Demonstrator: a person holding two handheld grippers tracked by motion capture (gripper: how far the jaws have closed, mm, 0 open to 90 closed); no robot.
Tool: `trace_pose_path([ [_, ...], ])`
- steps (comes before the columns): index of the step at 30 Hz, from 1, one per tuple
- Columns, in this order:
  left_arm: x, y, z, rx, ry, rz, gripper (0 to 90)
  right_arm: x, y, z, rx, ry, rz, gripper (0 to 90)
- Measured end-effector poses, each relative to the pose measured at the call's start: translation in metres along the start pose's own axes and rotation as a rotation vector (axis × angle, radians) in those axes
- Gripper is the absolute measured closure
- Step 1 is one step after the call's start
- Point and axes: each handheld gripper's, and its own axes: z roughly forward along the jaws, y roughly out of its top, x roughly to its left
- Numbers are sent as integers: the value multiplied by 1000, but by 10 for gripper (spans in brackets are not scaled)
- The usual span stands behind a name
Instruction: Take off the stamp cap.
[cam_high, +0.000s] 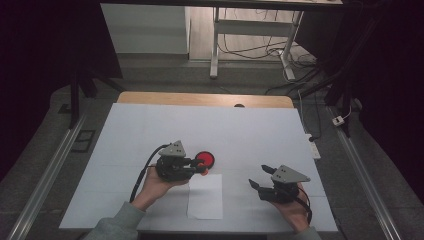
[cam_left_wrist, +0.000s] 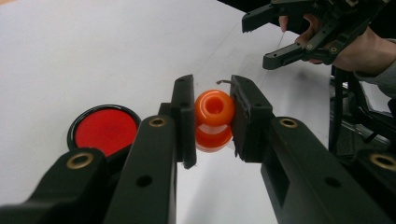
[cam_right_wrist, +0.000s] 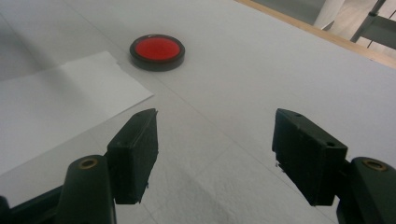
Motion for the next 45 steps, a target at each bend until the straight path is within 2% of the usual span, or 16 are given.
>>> trace_pose_path([
  [6,0,0,2,-1,-5,1,725,6,7,1,-13,11,5,312],
  [10,0,1,4,-2,-13,2,725,9,9,2,-6,16,-12,312],
  [17,1,2,7,6,-12,2,725,11,11,4,-3,26,-12,312],
  [24,1,2,9,6,-15,8,725,17,16,14,-3,49,-20,311],
  [29,1,2,10,12,-14,10,725,21,21,19,-12,68,-4,312],
  [35,2,2,10,10,-12,11,725,26,26,24,-14,91,-22,312],
  [45,3,2,9,8,-9,10,725,33,32,30,-18,101,-42,313],
])
